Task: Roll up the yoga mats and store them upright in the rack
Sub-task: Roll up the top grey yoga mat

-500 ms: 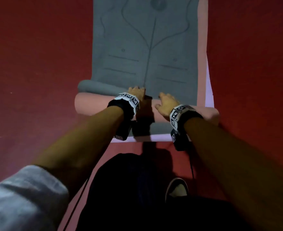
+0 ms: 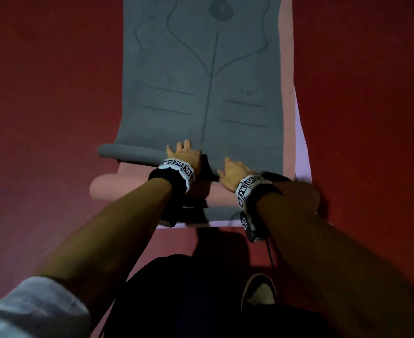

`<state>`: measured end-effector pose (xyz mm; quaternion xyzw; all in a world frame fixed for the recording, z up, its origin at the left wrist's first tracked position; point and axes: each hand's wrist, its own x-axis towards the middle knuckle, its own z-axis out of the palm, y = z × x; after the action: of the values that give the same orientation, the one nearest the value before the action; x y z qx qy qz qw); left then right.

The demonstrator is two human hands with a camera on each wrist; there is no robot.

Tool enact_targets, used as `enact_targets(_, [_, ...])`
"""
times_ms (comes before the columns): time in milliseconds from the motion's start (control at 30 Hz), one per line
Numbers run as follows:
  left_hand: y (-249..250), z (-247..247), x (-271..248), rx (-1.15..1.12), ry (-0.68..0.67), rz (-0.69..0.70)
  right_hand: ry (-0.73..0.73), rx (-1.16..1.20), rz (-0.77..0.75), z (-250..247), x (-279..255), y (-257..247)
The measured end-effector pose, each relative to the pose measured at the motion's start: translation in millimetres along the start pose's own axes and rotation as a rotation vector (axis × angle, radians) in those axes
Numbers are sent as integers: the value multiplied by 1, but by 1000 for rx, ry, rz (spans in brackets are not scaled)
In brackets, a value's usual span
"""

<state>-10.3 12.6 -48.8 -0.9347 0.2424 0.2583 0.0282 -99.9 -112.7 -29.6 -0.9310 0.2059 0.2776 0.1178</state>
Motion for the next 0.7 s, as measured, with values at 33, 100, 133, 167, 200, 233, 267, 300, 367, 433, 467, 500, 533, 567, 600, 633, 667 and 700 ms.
enact_targets(33, [-1, 3, -2, 12, -4, 17, -8, 3, -5, 2, -1, -2])
enact_targets(100, [-4, 11, -9, 11, -1, 72, 4, -5, -36, 3, -5, -4])
enact_targets(133, [-6, 15, -15, -2, 17, 93, 26, -21, -55, 4, -7, -5])
enact_targets(167, [-8, 19, -19, -20, 52, 111, 58, -38, -72, 5, -9, -4])
enact_targets(200, [-9, 22, -25, -42, 92, 125, 90, -45, -84, 6, -12, -3])
enact_targets(233, [-11, 24, -30, -59, 142, 142, 126, -40, -91, 8, -14, -4])
enact_targets(267, [-11, 22, -33, -69, 198, 159, 157, -30, -96, 9, -16, -3])
enact_targets(300, [-13, 20, -35, -70, 242, 174, 176, -13, -99, 10, -18, -4])
enact_targets(367, [-11, 12, -36, -72, 303, 195, 205, 17, -71, 9, -22, -4])
enact_targets(433, [-9, 7, -35, -76, 318, 208, 290, -48, -30, 6, -28, -4])
enact_targets(467, [-7, 6, -35, -85, 316, 213, 352, -135, -23, 3, -30, -3])
enact_targets(500, [-6, 5, -36, -99, 306, 212, 393, -226, -29, 1, -32, -1])
enact_targets(533, [-6, 4, -39, -121, 272, 200, 399, -293, -46, 1, -33, 1])
enact_targets(567, [-5, 1, -42, -148, 222, 184, 371, -329, -71, 0, -35, 4])
enact_targets(600, [-6, -2, -46, -177, 167, 166, 330, -341, -102, 1, -37, 7])
enact_targets(633, [-9, -8, -49, -199, 117, 167, 301, -345, -130, -1, -39, 8])
enact_targets(667, [-12, -14, -53, -211, 70, 179, 282, -346, -155, 0, -41, 9])
enact_targets(700, [-16, -22, -58, -214, 42, 189, 280, -350, -184, -1, -43, 9])
